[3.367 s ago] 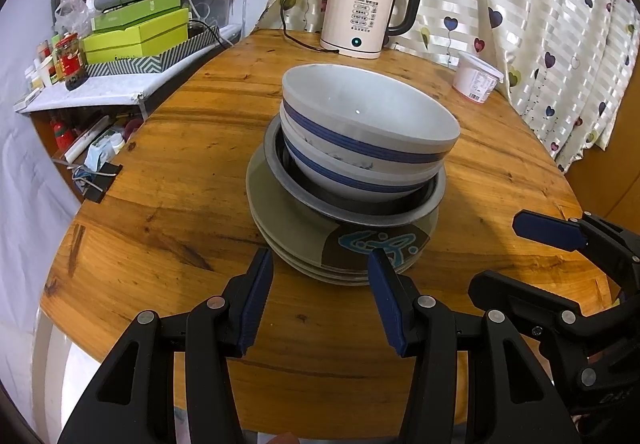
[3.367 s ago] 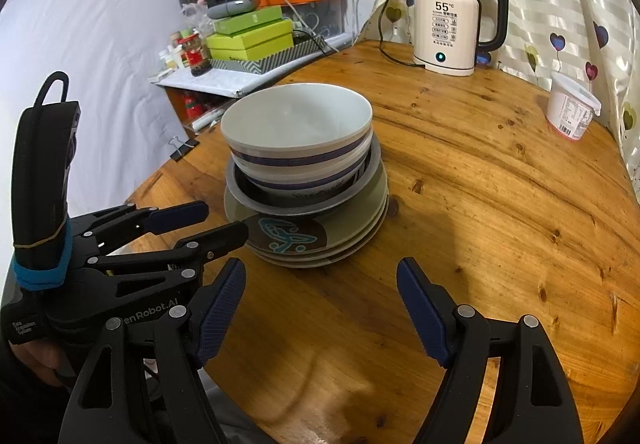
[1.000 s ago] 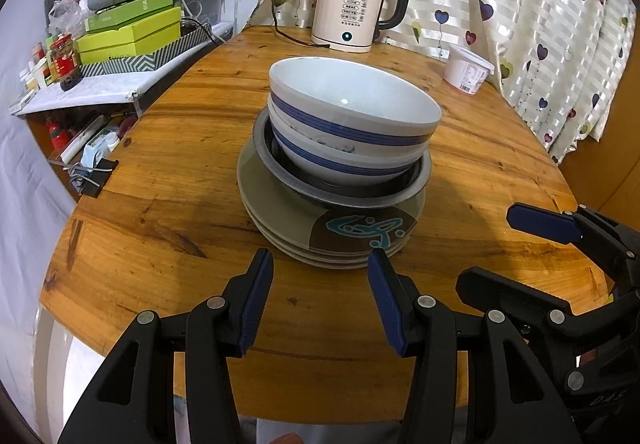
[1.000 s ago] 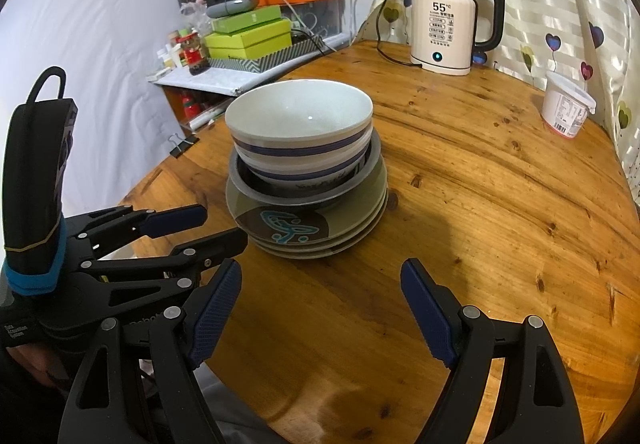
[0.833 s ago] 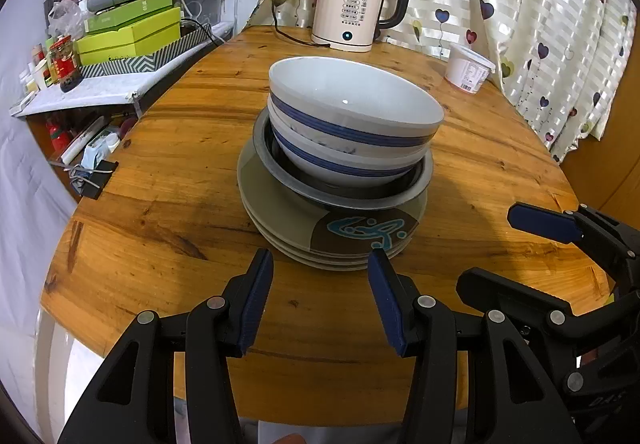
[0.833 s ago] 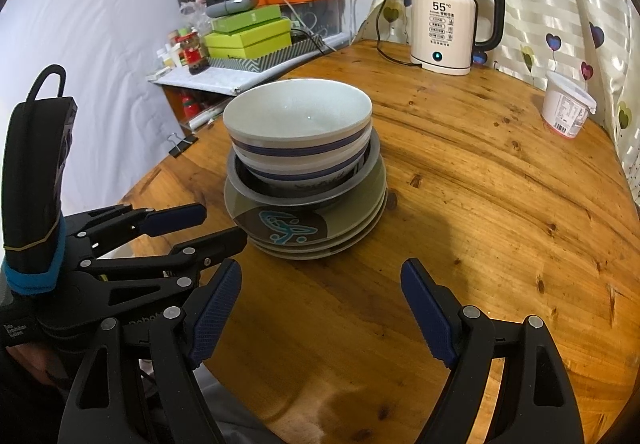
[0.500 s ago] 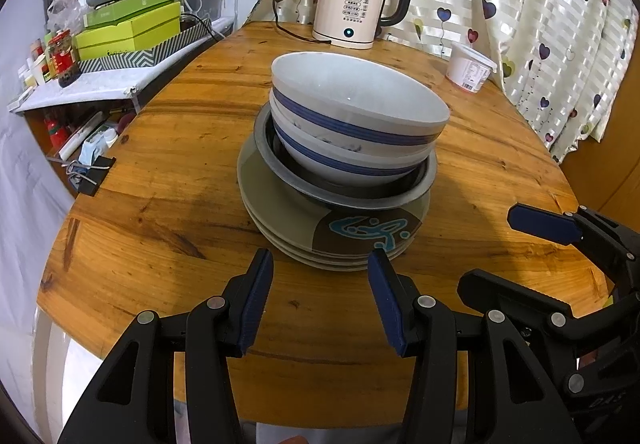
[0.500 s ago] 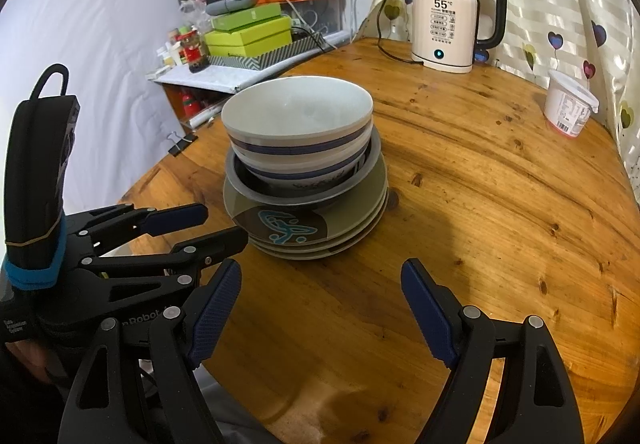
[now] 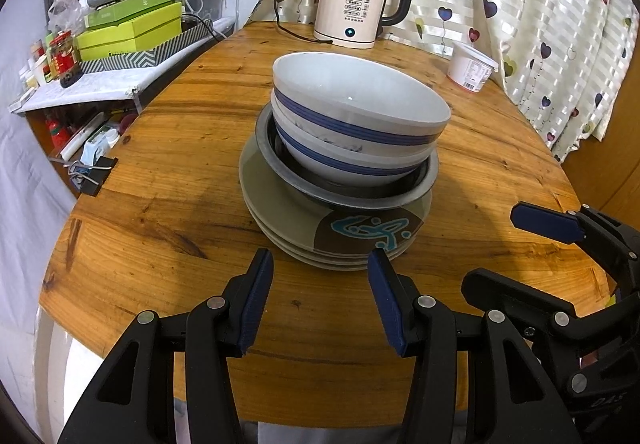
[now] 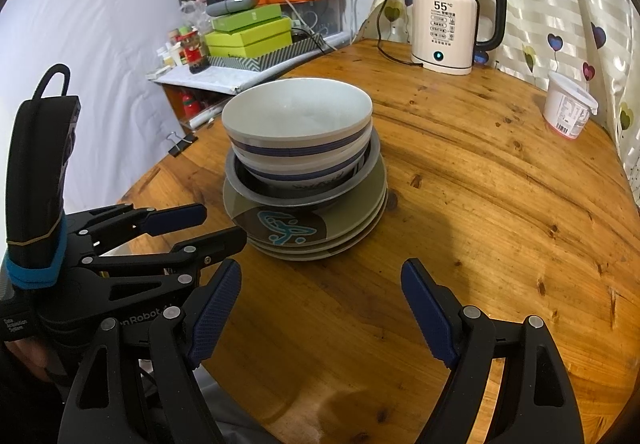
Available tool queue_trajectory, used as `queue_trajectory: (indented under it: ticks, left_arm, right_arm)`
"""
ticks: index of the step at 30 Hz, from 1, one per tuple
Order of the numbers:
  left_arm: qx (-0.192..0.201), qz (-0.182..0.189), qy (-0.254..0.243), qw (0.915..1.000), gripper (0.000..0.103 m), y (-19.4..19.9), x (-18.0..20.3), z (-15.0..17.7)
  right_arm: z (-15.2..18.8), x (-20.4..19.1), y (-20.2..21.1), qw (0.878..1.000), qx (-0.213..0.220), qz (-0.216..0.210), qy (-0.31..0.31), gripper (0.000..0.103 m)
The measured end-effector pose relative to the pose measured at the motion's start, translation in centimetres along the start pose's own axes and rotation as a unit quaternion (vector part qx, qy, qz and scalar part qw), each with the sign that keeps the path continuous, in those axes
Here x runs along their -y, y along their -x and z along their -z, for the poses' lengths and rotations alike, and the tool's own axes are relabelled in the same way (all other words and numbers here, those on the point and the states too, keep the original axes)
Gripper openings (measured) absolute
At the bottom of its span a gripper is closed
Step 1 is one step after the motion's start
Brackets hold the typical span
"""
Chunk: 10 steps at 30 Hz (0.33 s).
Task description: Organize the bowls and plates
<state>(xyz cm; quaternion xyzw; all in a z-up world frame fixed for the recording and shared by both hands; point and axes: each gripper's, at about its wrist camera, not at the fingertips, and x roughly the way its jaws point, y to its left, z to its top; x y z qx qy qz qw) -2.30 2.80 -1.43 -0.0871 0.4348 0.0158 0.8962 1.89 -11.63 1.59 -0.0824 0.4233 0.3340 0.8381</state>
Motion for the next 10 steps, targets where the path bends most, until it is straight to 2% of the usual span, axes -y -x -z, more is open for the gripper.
queue_trajectory:
  ticks: [10]
  left_arm:
    - [0.003,-0.001,-0.001,1.0,0.05,0.27,0.03,0.12]
  right_arm:
    - [-0.19,-0.03,0.11,1.0,0.001,0.0,0.0,0.083]
